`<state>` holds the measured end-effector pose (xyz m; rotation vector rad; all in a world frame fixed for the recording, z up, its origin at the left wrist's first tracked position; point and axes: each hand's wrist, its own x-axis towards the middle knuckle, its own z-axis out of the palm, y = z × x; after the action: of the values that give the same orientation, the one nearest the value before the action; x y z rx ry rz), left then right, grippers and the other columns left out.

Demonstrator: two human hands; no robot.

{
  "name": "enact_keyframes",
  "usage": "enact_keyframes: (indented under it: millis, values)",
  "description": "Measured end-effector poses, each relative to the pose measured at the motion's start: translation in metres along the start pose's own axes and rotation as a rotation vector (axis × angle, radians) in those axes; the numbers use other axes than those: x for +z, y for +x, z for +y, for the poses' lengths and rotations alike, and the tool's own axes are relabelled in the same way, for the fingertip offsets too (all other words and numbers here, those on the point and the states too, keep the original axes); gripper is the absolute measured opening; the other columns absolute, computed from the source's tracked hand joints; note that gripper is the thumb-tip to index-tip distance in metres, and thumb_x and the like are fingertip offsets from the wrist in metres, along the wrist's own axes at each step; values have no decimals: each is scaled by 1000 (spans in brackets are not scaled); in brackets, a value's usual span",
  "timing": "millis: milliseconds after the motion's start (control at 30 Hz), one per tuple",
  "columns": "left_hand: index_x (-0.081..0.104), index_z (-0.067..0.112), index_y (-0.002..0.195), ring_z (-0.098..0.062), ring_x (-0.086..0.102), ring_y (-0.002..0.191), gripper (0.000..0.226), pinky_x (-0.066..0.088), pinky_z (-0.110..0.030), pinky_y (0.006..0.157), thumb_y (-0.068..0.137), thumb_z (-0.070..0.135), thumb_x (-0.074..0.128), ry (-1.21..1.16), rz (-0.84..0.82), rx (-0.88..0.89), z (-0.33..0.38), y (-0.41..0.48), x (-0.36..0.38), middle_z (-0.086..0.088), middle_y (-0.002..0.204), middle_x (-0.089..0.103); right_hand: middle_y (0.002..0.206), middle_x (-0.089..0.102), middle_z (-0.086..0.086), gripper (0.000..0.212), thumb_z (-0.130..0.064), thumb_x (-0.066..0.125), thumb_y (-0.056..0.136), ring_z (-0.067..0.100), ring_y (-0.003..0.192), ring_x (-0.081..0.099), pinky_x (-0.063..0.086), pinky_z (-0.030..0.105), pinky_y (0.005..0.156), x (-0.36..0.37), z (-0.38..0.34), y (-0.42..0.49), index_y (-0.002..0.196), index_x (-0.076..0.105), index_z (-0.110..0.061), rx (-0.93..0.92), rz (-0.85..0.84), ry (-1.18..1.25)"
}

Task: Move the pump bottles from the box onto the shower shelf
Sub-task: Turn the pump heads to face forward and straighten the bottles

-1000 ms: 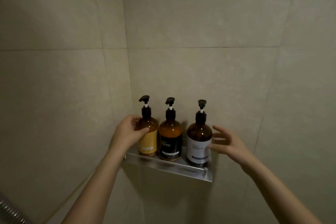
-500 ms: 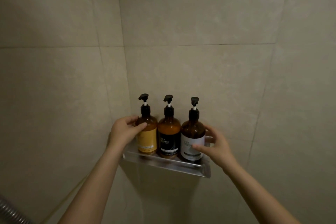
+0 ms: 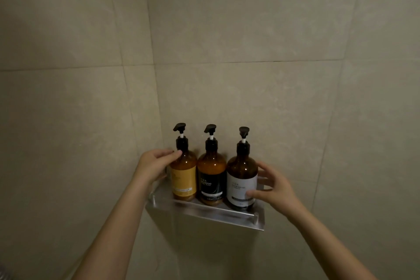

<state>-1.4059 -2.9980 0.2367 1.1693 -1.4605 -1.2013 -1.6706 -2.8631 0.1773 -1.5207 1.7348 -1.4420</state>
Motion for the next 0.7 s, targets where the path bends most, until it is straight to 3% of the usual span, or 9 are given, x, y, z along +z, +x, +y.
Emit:
enact_keyframes:
  millis: [100,200,300,467,700]
  values:
    - [54,11,127,-19,57,96,58,47,-24,62,74,12,75,8,-72,5,1,-1,2,-6,118,60,106,56,-19,77,-9,83,64,7,100,58,53,23,78,1,-1,-1,128,48,-32,-12,4,-28]
    - [53,3,128,-26,60,102,62,52,-33,75,71,0,75,-46,-46,1,-1,2,3,-16,125,59,110,58,-13,74,-10,82,66,10,102,59,55,32,83,1,-2,-1,131,49,-26,-14,-11,-49]
    - [53,4,129,-29,59,109,65,51,-37,82,68,1,77,-59,-37,5,-6,5,2,-18,128,58,111,60,-9,76,-9,83,65,13,103,60,55,37,87,1,-2,0,131,50,-21,-13,-1,-48]
    - [54,6,128,-20,60,94,62,50,-24,64,70,3,77,-36,-16,53,-7,4,7,-17,125,60,110,57,-14,75,-10,83,65,10,103,58,53,29,83,2,-4,1,131,49,-23,-5,2,-52]
    - [50,2,130,-20,58,98,62,50,-29,76,72,0,73,-71,-41,70,-10,5,8,-18,127,58,110,58,-13,75,-11,84,63,11,101,60,52,26,80,4,-1,0,129,51,-25,3,28,-30]
